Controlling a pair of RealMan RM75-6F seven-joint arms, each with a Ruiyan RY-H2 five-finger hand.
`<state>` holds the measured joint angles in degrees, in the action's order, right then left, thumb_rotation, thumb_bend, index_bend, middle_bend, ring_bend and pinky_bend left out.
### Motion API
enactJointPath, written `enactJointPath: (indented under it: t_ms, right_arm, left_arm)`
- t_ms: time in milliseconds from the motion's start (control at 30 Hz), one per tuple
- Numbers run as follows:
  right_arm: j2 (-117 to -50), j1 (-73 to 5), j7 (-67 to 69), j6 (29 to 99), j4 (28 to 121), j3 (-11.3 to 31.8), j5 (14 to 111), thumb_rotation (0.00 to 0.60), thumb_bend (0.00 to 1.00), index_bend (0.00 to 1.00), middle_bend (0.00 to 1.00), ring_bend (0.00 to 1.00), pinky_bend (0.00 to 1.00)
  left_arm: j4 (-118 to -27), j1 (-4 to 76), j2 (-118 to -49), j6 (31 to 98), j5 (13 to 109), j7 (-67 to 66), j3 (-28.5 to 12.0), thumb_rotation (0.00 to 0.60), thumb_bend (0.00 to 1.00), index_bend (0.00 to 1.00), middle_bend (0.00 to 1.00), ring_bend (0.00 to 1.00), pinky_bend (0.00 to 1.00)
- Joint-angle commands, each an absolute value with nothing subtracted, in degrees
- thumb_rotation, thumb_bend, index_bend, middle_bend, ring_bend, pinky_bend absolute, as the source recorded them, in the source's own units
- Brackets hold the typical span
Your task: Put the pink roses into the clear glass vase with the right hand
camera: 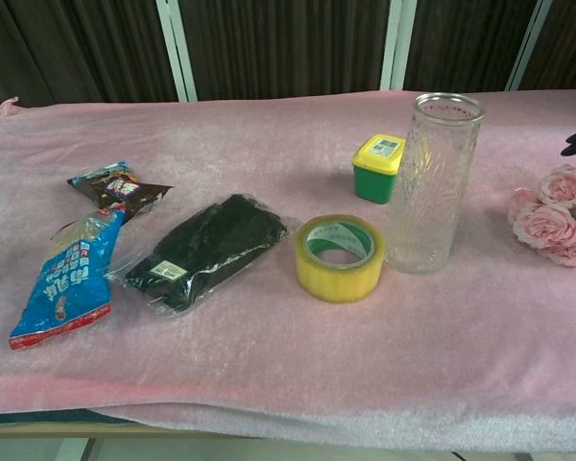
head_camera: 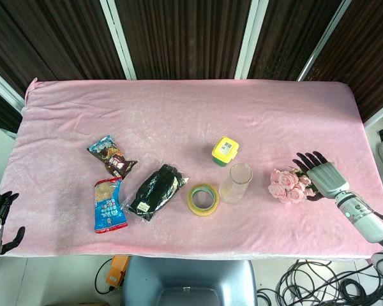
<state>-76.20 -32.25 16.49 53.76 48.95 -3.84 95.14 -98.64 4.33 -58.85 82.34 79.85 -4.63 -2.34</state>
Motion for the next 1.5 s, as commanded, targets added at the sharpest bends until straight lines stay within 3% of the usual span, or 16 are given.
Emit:
enactJointPath:
  t_ms: [33, 567, 767, 867, 1067, 1233, 1333, 1500]
  right_arm:
    - [-76.5, -32.4, 16.8, 53.8, 48.6, -4.0, 95.1, 0.6, 0.05, 0.01, 0.01, 0.0, 0.1]
    - [-80.6, -35.0, 19.8, 50.6, 44.4, -5.4, 95.1, 0.6, 0.05, 0.01, 0.01, 0.0, 0.1]
    - [-82.3, -35.9, 21.5, 49.9, 42.9, -5.6, 95.3, 0.6, 0.05, 0.03, 0.05, 0.01, 0.15]
    - [-84.9, -36.4, 21.8, 50.3, 40.6, -5.9, 95.9, 0.6, 0.06, 0.11, 0.13, 0.1, 0.22]
    - [-88.0, -35.4, 22.1, 51.2, 35.9, -6.4, 95.6, 0.6, 0.11, 0.45, 0.39, 0.37, 0.43]
    - [-90.0, -33.8, 21.1, 53.2, 32.5, -5.7, 94.4, 0.6, 0.23, 0.74, 0.6, 0.56, 0.59]
    - [-90.8, -32.5, 20.9, 56.4, 31.1, -4.3, 93.2, 0.6, 0.27, 0.82, 0.62, 0.58, 0.61]
    - [-90.2, -30.4, 21.8, 66.0, 32.5, 0.1, 90.3, 0.6, 0.28, 0.82, 0.62, 0.58, 0.61]
  left_arm:
    - [-98.6, 4.4, -58.9, 82.2, 79.7, -4.6, -2.4, 0.6, 0.36, 0.13, 0.09, 0.07, 0.26]
    - [-98.6, 4.1, -58.8, 82.8, 80.1, -4.3, -2.5, 0.6, 0.36, 0.13, 0.09, 0.07, 0.26]
    - [-98.6, 4.1, -58.7, 82.7, 80.0, -4.0, -2.5, 0.6, 0.36, 0.13, 0.09, 0.07, 0.26]
    - [-98.7, 3.9, -58.4, 83.0, 80.0, -3.5, -2.6, 0.6, 0.36, 0.13, 0.09, 0.07, 0.26]
    - [-98.6, 3.6, -58.1, 83.4, 80.0, -2.6, -2.7, 0.6, 0.36, 0.13, 0.09, 0.07, 0.26]
    - [-98.7, 3.5, -57.9, 83.4, 80.0, -2.1, -2.8, 0.6, 0.36, 0.13, 0.09, 0.07, 0.26]
    - [-98.6, 3.5, -57.8, 83.2, 79.8, -1.9, -2.9, 0.6, 0.36, 0.13, 0.09, 0.07, 0.26]
    - [-98.7, 3.6, -57.7, 83.0, 79.8, -1.7, -2.9, 0.6, 0.36, 0.13, 0.09, 0.07, 0.26]
